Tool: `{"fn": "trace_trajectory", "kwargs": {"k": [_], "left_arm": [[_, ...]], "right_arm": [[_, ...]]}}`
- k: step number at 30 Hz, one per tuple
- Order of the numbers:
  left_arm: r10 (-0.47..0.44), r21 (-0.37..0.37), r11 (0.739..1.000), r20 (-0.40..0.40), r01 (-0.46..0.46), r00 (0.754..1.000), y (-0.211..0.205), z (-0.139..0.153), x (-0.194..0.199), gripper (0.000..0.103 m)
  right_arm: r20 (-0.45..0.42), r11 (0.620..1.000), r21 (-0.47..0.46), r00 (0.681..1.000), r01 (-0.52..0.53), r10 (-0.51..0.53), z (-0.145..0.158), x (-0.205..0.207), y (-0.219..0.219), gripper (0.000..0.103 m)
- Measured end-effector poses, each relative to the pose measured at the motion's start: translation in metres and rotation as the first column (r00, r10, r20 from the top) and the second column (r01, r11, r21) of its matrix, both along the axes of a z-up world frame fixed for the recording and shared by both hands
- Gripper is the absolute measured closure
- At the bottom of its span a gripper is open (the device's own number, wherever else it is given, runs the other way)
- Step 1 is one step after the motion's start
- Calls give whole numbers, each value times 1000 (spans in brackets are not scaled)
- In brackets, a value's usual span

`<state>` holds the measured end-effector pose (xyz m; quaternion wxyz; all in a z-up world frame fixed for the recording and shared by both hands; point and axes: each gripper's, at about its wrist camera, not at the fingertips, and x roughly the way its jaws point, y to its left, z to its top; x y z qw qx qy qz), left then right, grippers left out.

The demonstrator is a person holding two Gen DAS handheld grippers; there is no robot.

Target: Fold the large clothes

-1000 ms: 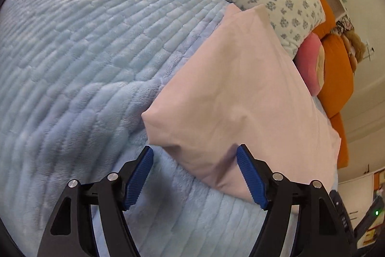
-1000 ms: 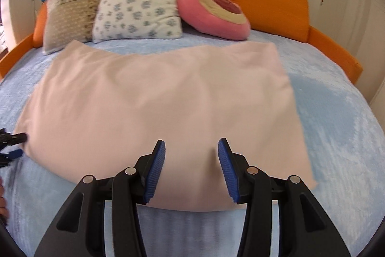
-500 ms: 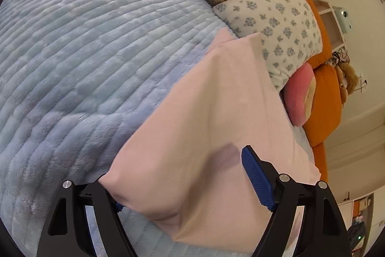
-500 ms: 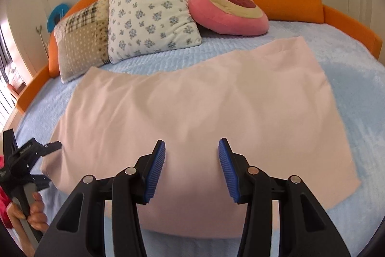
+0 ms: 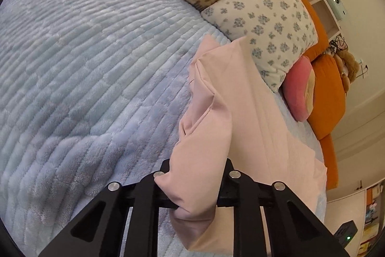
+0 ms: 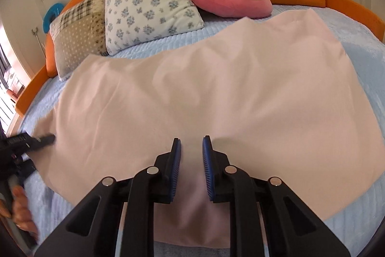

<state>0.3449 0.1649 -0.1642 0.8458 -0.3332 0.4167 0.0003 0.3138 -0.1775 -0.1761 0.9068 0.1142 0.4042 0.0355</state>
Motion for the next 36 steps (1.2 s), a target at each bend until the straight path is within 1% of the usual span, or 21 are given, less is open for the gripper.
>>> {"fn": "trace_trajectory", "kwargs": {"k": [2,4,8,10,13,15,17,18,20,21,23,24,26,28,29,30,31,32,34,35,36], "left_arm": [[-15,22,1000,15,15,1000,-6,16,1,83],[-42,61,997,35,40,999,-15,36,2,84],[-111,135,986,69,101,991,-45,79,6,86],[-142,187,974,64,128,988,-66,95,12,87],[-199,251,951,49,180,979,-104,111,19,87],[-245,312,924,37,222,969,-134,120,21,87],[-286,340,903,24,262,958,-160,128,24,88],[-315,359,887,11,290,949,-178,134,26,88],[-352,392,860,-7,326,936,-201,140,29,88],[-386,421,832,-26,360,922,-220,145,31,88],[-425,442,801,-59,405,903,-243,149,34,88],[-452,449,779,-81,437,888,-260,153,35,88],[-481,480,742,-105,468,871,-286,162,34,88],[-498,511,710,-122,485,858,-310,169,29,88],[-504,516,701,-130,492,854,-319,171,27,88],[-515,528,683,-141,505,845,-334,173,22,88],[-523,544,663,-155,515,838,-348,173,17,88],[-531,563,637,-173,526,829,-365,170,12,88],[-545,579,606,-198,546,815,-393,163,5,88],[-558,589,582,-212,560,803,-411,158,-1,88],[-567,595,568,-219,569,794,-423,153,-4,88]], "right_arm": [[-2,1000,4,1000,9,-9,-8,-3,0,84],[13,999,21,1000,25,-25,-11,-12,0,85],[42,997,66,998,45,-48,-9,-36,-2,88],[51,997,67,998,44,-47,-11,-47,-1,88],[38,999,26,999,21,-22,-20,-48,6,88],[39,1000,19,999,17,-18,-21,-50,6,88],[44,1000,-17,999,9,-8,-21,-54,11,88],[44,1000,-25,999,8,-7,-22,-57,13,88],[47,999,-45,999,1,1,-24,-63,16,88],[46,999,-47,999,0,2,-24,-65,16,88],[46,998,-63,999,-3,6,-25,-68,17,88],[46,997,-71,999,-2,5,-24,-69,18,88],[52,995,-96,999,-2,7,-23,-72,21,88],[55,994,-112,998,0,6,-23,-74,22,89],[55,993,-116,998,0,6,-23,-74,23,89],[55,993,-122,998,2,4,-23,-74,23,89],[55,992,-129,999,3,4,-23,-75,24,89],[52,991,-135,999,3,4,-23,-76,25,90],[50,986,-164,999,5,3,-23,-80,27,91],[50,983,-181,999,7,2,-22,-80,29,91],[51,978,-210,999,9,2,-22,-82,33,91]]}}
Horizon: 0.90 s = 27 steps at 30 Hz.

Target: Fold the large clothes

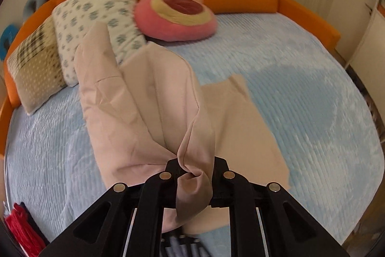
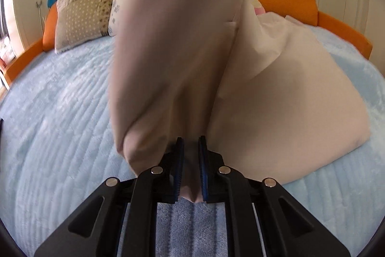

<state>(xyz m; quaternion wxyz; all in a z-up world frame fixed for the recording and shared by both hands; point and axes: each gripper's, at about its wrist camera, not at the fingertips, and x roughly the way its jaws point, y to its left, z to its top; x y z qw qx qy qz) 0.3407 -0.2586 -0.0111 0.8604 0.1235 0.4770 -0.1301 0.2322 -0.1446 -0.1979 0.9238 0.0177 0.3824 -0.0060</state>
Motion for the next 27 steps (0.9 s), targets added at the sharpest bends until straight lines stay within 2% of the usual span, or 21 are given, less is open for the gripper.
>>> {"fn": "trace_trajectory", "kwargs": {"k": [2,5,9,16,20,23,25,27], "left_arm": [[-46,46,998,-3,46,999,-40,-17,-14,88],[-125,103,987,-21,127,992,-92,-46,-35,88],[-179,190,965,-32,182,983,-137,-89,-62,88],[-178,324,928,-54,186,983,-164,-159,-76,87],[-186,405,897,-20,178,982,-172,-187,-81,87],[-186,418,893,1,169,983,-173,-192,-85,88],[-179,404,900,2,163,984,-170,-191,-85,88],[-193,416,894,19,168,981,-169,-193,-88,88]], "right_arm": [[-1,999,-33,1000,0,0,0,-3,4,91],[-6,1000,-27,1000,10,-10,0,-6,0,95],[-17,1000,-8,1000,18,-18,-1,-9,-8,99],[-35,1000,-15,999,9,-9,-4,-13,-11,100],[-39,1000,-1,999,6,-6,-5,-12,-12,100],[-40,1000,-10,999,7,-7,-5,-11,-11,100],[-41,1000,-16,999,6,-7,-6,-10,-10,100],[-42,1000,-20,999,6,-7,-6,-9,-9,100]]}}
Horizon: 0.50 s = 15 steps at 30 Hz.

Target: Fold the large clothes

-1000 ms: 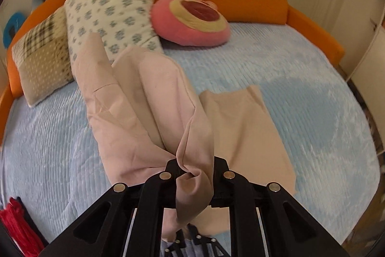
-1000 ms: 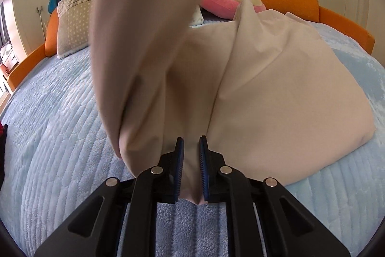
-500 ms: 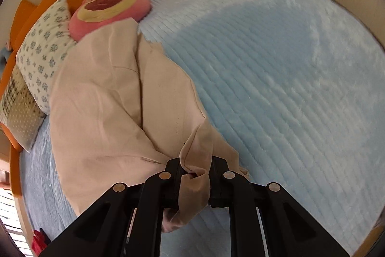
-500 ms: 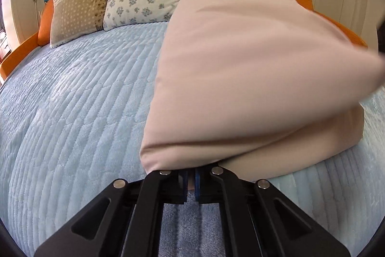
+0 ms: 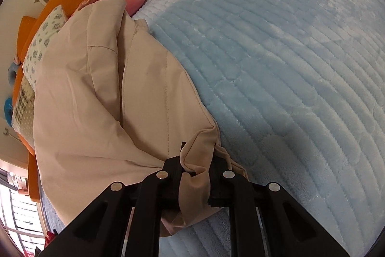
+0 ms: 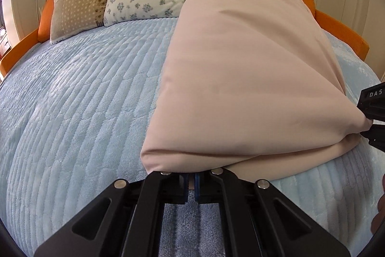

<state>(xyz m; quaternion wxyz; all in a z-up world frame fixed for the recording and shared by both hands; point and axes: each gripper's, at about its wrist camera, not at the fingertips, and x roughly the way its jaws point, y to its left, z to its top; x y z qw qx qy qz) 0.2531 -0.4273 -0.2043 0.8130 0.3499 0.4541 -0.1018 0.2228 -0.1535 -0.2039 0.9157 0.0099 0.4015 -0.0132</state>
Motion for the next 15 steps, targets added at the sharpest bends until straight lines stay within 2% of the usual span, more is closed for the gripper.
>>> {"fn": "trace_trajectory", "kwargs": {"k": [3,6,9,10,11,12,13,15], "left_arm": [[-18,20,1000,39,17,999,-3,-6,-9,88],[-22,36,999,43,20,999,-7,-5,-17,87],[-21,46,999,52,19,998,-8,2,-19,81],[-24,44,999,63,21,998,-10,7,-23,74],[-34,31,999,72,32,997,-12,13,-27,60],[-66,-9,998,64,67,996,-16,23,-37,50],[-95,-43,994,47,97,994,-18,32,-45,35],[-140,-73,987,59,145,988,-23,51,-64,34]], "right_arm": [[-1,1000,0,1000,-1,1,0,0,0,100],[-2,1000,-2,1000,-1,1,0,2,1,100],[-4,1000,-9,1000,-3,3,0,2,1,100],[-4,1000,-11,1000,-5,5,0,2,2,100],[-4,1000,-16,1000,-5,5,-1,2,2,100],[-5,1000,-22,1000,-7,6,0,2,3,100],[-6,1000,-28,1000,-8,8,-1,2,4,100],[-6,999,-36,1000,-9,9,-1,2,4,100]]}}
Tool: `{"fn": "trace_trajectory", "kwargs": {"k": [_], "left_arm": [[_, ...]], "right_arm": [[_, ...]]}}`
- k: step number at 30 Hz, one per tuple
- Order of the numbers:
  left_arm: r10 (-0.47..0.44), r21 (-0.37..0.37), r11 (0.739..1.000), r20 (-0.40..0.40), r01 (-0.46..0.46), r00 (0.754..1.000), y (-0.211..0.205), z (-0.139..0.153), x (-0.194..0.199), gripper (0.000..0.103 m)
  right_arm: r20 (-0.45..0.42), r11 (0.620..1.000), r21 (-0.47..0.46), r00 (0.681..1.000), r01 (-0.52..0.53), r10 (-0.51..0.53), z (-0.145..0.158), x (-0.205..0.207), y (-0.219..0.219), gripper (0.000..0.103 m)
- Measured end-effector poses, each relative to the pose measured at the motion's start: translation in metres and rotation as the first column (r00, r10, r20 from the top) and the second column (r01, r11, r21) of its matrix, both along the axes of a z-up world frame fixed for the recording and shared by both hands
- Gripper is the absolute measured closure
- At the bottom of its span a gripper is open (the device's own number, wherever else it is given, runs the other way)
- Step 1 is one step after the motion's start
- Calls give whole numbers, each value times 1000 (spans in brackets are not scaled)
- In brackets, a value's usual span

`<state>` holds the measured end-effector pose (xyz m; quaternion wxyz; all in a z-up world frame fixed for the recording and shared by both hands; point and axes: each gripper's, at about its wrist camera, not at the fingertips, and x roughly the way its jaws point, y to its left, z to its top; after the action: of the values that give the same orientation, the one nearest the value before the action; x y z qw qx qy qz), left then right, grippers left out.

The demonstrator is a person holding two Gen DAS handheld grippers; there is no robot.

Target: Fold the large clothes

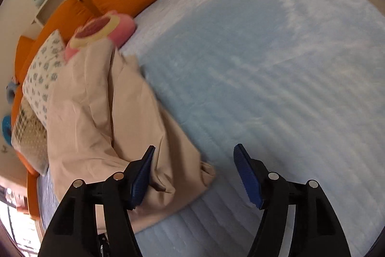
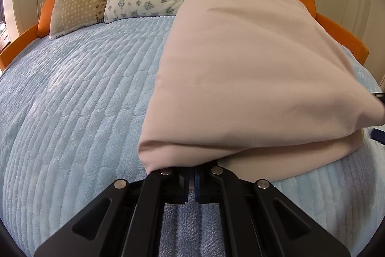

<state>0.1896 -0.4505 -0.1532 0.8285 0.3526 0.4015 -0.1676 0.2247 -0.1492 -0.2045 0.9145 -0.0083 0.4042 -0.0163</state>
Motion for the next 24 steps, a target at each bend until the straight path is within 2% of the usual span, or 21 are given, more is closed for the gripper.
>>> {"fn": "trace_trajectory", "kwargs": {"k": [3,6,8,12,14,17,20,22,24], "left_arm": [[-54,-83,995,10,54,999,5,41,-18,37],[-58,-208,977,-22,52,998,29,94,-15,37],[-26,-267,964,-10,22,1000,56,129,-2,36],[78,-334,939,-28,-83,997,119,169,47,35],[129,-348,925,-89,-152,988,153,172,80,35],[228,-334,903,-162,-271,960,198,160,126,36],[308,-312,876,-224,-368,925,240,142,165,37],[339,-302,852,-305,-428,890,263,121,188,40],[340,-284,849,-352,-445,872,271,100,203,40]], "right_arm": [[0,1000,-8,1000,-1,1,0,0,1,100],[2,1000,-27,1000,0,0,0,-1,3,100],[2,999,-35,1000,-1,1,0,-2,4,100],[3,999,-49,1000,-2,2,1,-2,6,100],[3,998,-55,1000,-3,3,0,-1,7,100],[4,998,-60,1000,-3,3,0,-2,8,100],[3,998,-58,1000,-6,6,1,-2,7,100],[3,999,-46,1000,-8,8,1,-2,6,100],[2,1000,-27,1000,-12,12,1,-2,4,100]]}}
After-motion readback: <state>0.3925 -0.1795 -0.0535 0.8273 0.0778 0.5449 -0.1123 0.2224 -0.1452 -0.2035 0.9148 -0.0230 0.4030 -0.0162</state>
